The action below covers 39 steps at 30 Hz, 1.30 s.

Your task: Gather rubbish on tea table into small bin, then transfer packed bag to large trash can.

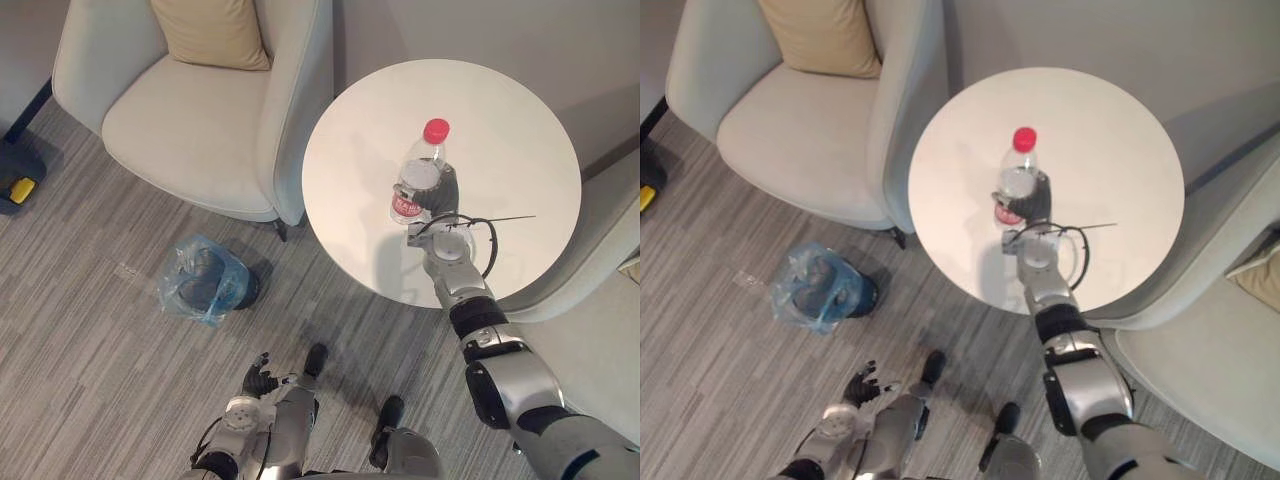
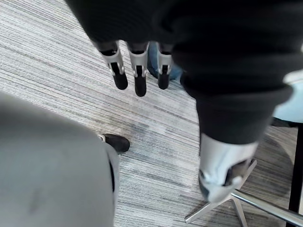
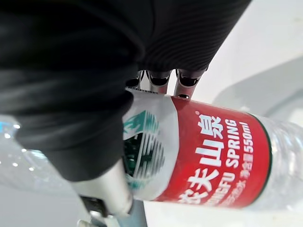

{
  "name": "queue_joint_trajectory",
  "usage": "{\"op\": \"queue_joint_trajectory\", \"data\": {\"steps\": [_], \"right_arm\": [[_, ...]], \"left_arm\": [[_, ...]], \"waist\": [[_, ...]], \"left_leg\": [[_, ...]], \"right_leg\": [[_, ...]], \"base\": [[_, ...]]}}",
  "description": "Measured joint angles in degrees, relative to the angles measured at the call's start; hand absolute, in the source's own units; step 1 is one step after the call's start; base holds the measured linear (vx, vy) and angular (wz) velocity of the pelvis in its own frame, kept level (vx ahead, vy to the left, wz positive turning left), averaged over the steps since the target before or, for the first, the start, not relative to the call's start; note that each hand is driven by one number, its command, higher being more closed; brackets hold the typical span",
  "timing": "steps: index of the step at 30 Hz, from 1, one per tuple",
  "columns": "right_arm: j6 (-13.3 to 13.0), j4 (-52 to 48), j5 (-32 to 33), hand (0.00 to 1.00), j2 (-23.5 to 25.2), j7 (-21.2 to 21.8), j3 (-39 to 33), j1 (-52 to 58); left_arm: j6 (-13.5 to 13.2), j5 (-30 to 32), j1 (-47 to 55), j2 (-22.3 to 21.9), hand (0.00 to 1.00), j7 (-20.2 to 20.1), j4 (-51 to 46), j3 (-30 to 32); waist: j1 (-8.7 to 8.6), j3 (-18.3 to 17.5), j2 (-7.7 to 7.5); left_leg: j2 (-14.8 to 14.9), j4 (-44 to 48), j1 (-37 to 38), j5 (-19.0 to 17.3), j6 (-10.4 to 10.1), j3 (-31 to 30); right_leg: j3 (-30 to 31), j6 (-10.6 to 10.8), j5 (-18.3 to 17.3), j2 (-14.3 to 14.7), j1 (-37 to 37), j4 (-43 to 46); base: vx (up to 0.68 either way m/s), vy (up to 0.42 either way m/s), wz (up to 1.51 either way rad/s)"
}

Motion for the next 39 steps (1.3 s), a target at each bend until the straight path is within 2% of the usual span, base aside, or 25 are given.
{"op": "queue_joint_trajectory", "data": {"steps": [5, 7, 11, 14, 17, 22, 26, 33, 39], "right_arm": [[-0.7, -12.7, -0.1, 1.00, 0.2, 1.0, 0.8, 8.3], [-1.3, -19.2, -0.3, 1.00, 0.5, 2.3, 2.1, 15.0], [-1.4, -25.6, -2.4, 1.00, 1.6, 4.8, 2.9, 25.5], [-1.5, -31.0, -2.4, 1.00, 3.0, 6.4, 4.2, 33.4], [-2.0, -36.1, -2.4, 1.00, 3.1, 8.6, 5.9, 40.5], [-3.0, -40.3, -3.0, 1.00, 4.9, 10.5, 6.6, 48.6], [-3.1, -41.5, -5.5, 1.00, 5.1, 11.9, 6.9, 52.8], [-3.2, -41.9, -7.1, 1.00, 5.4, 12.6, 6.9, 55.2], [-3.8, -44.1, -9.1, 1.00, 5.3, 11.7, 7.1, 55.7]], "left_arm": [[0.2, 0.2, 0.2, 0.1, 0.00, -0.1, 0.1, 0.0], [0.5, 0.4, 0.3, 0.1, 0.00, -0.2, 0.2, 0.0], [0.8, 1.8, 0.4, 0.3, 0.00, -0.4, 0.3, 0.1], [1.8, 2.8, 0.7, 0.6, 0.00, -0.5, 1.0, 0.1], [2.1, 4.0, 1.5, 1.0, 0.00, -0.6, 2.8, -0.2], [2.6, 5.9, 2.2, 1.2, 0.00, -0.6, 4.3, -2.4], [2.6, 5.9, 2.6, 1.1, 0.00, -0.6, 4.9, -2.9], [2.6, 6.0, 2.9, 1.2, 0.00, -0.6, 6.1, -5.2], [2.5, 6.0, 2.9, 1.1, 0.00, -0.6, 6.5, -6.5]], "waist": [[-0.08, 0.0, -0.07], [-0.71, -0.1, -0.12], [-1.54, -0.3, -0.51], [-2.58, -1.2, -1.16], [-4.60, -4.2, -2.05], [-5.67, -7.4, -2.80], [-6.36, -8.4, -2.97], [-7.81, -9.4, -3.04], [-7.89, -9.9, -2.58]], "left_leg": [[0.0, 0.0, 1.9, 0.0, 0.0, 0.3], [0.1, 0.0, 2.3, 0.0, 0.0, 0.5], [0.5, -0.8, 3.2, 0.0, 0.0, 2.3], [1.0, -2.0, 4.6, 0.1, -0.2, 4.5], [1.4, -2.7, 5.1, 0.1, -0.2, 5.9], [2.1, -4.4, 7.4, 0.2, -0.3, 8.5], [2.3, -5.1, 9.0, 0.2, -0.3, 9.8], [3.1, -6.0, 11.9, 0.3, -0.4, 11.3], [3.1, -5.9, 11.2, 0.9, -0.8, 9.9]], "right_leg": [[0.6, 0.0, 0.0, -0.1, 1.3, 0.1], [1.0, 0.1, 0.0, -0.1, 1.5, 0.1], [3.4, 0.3, 0.0, -0.2, 1.5, 0.0], [5.9, 0.7, 0.2, -0.2, 1.2, -0.2], [7.5, 1.2, 0.5, -0.1, 0.5, -0.6], [10.2, 1.2, 1.0, 0.2, 0.8, -1.3], [11.4, 1.0, 1.5, 0.5, 1.7, -2.1], [13.1, 0.7, 1.7, 1.1, 3.4, -2.3], [11.7, 0.6, 1.9, 1.4, 3.5, -2.3]], "base": [[-0.04, 0.012, -0.04], [-0.05, 0.016, -0.07], [-0.06, 0.026, -0.26], [-0.07, 0.033, -0.41], [-0.06, 0.022, -0.27], [0.00, 0.010, -0.31], [-0.01, 0.005, -0.16], [-0.03, -0.006, -0.14], [-0.05, -0.008, 0.10]]}}
